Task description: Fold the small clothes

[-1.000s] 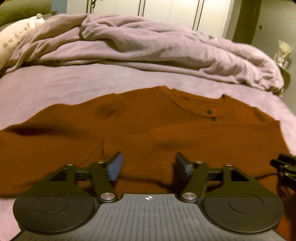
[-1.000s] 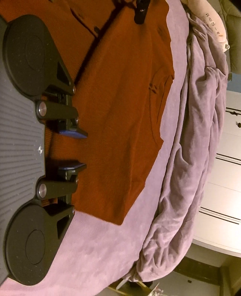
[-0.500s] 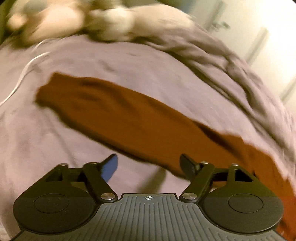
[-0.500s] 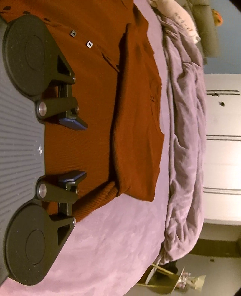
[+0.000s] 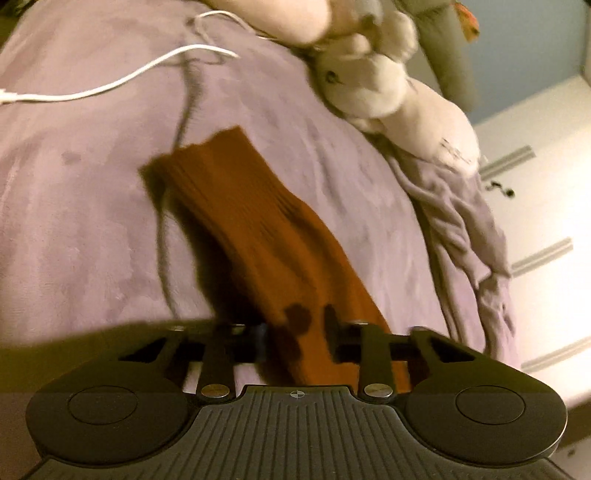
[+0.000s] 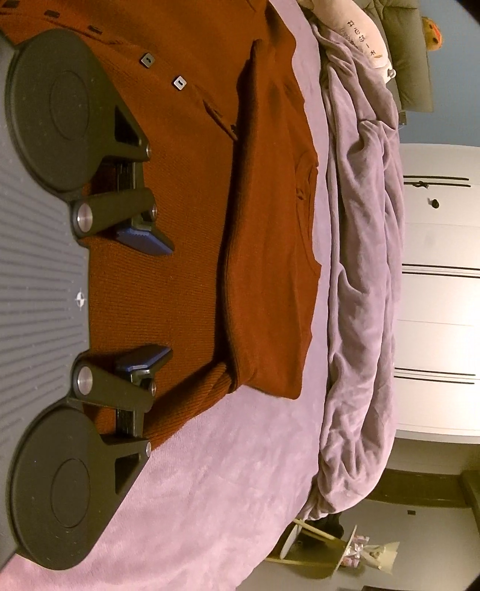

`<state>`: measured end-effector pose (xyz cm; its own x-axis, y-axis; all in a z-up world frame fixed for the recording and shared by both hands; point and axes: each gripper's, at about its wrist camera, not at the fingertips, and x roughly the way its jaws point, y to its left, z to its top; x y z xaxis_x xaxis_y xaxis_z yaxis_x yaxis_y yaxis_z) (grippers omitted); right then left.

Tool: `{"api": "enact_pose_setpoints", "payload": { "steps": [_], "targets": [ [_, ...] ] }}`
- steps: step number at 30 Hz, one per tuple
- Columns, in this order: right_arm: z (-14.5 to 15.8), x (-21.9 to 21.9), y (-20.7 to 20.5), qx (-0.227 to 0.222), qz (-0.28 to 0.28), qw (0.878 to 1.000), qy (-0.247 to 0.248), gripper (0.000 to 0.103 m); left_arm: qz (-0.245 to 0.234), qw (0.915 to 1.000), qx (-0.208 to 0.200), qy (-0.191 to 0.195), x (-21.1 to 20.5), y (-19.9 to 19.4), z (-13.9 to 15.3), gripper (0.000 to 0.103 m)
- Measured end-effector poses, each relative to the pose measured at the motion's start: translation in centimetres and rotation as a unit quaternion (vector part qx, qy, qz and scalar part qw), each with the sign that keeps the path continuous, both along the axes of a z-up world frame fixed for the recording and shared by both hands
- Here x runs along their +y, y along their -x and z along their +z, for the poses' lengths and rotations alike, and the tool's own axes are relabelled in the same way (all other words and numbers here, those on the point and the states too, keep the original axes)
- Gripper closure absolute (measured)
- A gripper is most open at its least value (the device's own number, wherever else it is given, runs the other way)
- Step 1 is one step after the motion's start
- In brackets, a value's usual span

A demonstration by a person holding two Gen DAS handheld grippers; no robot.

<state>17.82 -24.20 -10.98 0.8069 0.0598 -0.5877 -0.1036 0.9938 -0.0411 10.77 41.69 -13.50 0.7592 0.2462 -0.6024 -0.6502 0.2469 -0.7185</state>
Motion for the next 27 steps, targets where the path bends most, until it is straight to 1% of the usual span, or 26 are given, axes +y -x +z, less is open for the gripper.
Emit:
{"api": "enact_pose_setpoints", "payload": {
  "steps": [1, 2, 3, 4, 6, 7, 9, 10, 11, 12, 13, 14, 15, 16, 17, 18, 19, 20, 21, 22, 24, 25, 27],
  "targets": [
    [0.0, 0.0, 0.0, -0.001, 0.0, 1.0, 0.0, 0.048, 0.003, 1.0, 0.004, 0.004, 0.3, 0.0, -0.2, 0.092],
    [0.0, -0.1, 0.0, -0.001, 0.0, 1.0, -0.001, 0.048, 0.005, 1.0, 0.007, 0.004, 0.6, -0.2, -0.3, 0.093],
    [0.0, -0.1, 0.0, -0.001, -0.001, 1.0, -0.002, 0.048, 0.002, 1.0, 0.007, -0.002, 0.6, -0.2, -0.2, 0.094],
    [0.0, -0.1, 0.0, -0.002, -0.001, 1.0, -0.003, 0.048, -0.003, 0.9998, 0.008, -0.019, 0.3, -0.2, 0.3, 0.094],
    [0.0, -0.2, -0.1, -0.003, -0.001, 1.0, -0.004, 0.048, -0.024, 0.9963, 0.003, -0.083, -1.1, -0.7, 2.2, 0.094],
    [0.0, -0.2, 0.0, -0.003, -0.001, 1.0, -0.005, 0.048, -0.045, 0.992, 0.002, -0.118, -2.2, -1.4, 3.6, 0.094],
    [-0.1, -0.2, 0.0, -0.004, -0.001, 1.0, -0.006, 0.048, -0.087, 0.9829, -0.007, -0.163, -4.5, -3.0, 6.1, 0.094],
    [-0.1, -0.2, 0.0, -0.004, -0.001, 1.0, -0.008, 0.048, -0.116, 0.9756, -0.022, -0.185, -6.2, -4.0, 7.7, 0.094],
    [-0.1, -0.2, 0.0, -0.005, -0.001, 1.0, -0.009, 0.048, -0.143, 0.9678, -0.035, -0.204, -8.0, -5.0, 9.2, 0.094],
    [-0.1, -0.3, 0.0, -0.006, -0.001, 1.0, -0.012, 0.048, -0.175, 0.9573, -0.048, -0.225, -10.0, -6.0, 10.7, 0.094],
    [-0.1, -0.3, 0.0, -0.006, -0.002, 1.0, -0.013, 0.048, -0.208, 0.9438, -0.062, -0.25, -12.3, -7.0, 12.2, 0.094],
    [-0.1, -0.4, 0.0, -0.006, -0.002, 1.0, -0.015, 0.048, -0.242, 0.9269, -0.075, -0.277, -15.1, -8.0, 13.7, 0.094],
    [-0.1, -0.4, 0.0, -0.007, -0.002, 1.0, -0.015, 0.048, -0.269, 0.9125, -0.082, -0.297, -17.7, -8.9, 14.7, 0.094],
    [-0.2, -0.4, 0.0, -0.007, -0.002, 1.0, -0.015, 0.048, -0.299, 0.8967, -0.089, -0.314, -20.8, -9.9, 15.5, 0.094],
    [-0.2, -0.4, 0.0, -0.007, -0.002, 1.0, -0.016, 0.047, -0.324, 0.8843, -0.092, -0.323, -23.2, -10.6, 15.9, 0.093],
    [-0.2, -0.4, 0.0, -0.008, -0.002, 1.0, -0.017, 0.047, -0.351, 0.871, -0.092, -0.332, -25.9, -11.3, 15.8, 0.087],
    [-0.2, -0.5, 0.1, -0.008, -0.003, 1.0, -0.019, 0.047, -0.38, 0.8558, -0.088, -0.34, -28.6, -12.1, 15.4, 0.079],
    [-0.2, -0.5, 0.1, -0.008, -0.003, 1.0, -0.022, 0.047, -0.408, 0.842, -0.08, -0.344, -30.7, -12.8, 14.6, 0.048],
    [-0.2, -0.6, 0.1, -0.008, -0.002, 1.0, -0.024, 0.047, -0.431, 0.8303, -0.068, -0.347, -32.6, -13.2, 13.6, 0.033],
    [-0.1, -0.7, 0.1, -0.007, -0.002, 1.0, -0.027, 0.047, -0.452, 0.8192, -0.055, -0.348, -34.4, -13.5, 12.3, 0.034],
    [0.0, -0.8, 0.0, -0.003, -0.002, 1.0, -0.03, 0.047, -0.479, 0.8047, -0.022, -0.351, -36.3, -13.4, 10.0, 0.035],
    [0.2, -0.8, 0.0, 0.002, -0.001, 0.999, -0.032, 0.047, -0.482, 0.8011, -0.008, -0.355, -36.9, -13.1, 9.1, 0.035],
    [0.8, -1.2, -0.4, 0.018, 0.001, 0.999, -0.044, 0.047, -0.474, 0.7989, 0.019, -0.37, -36.7, -12.5, 7.6, 0.035]
  ]
}}
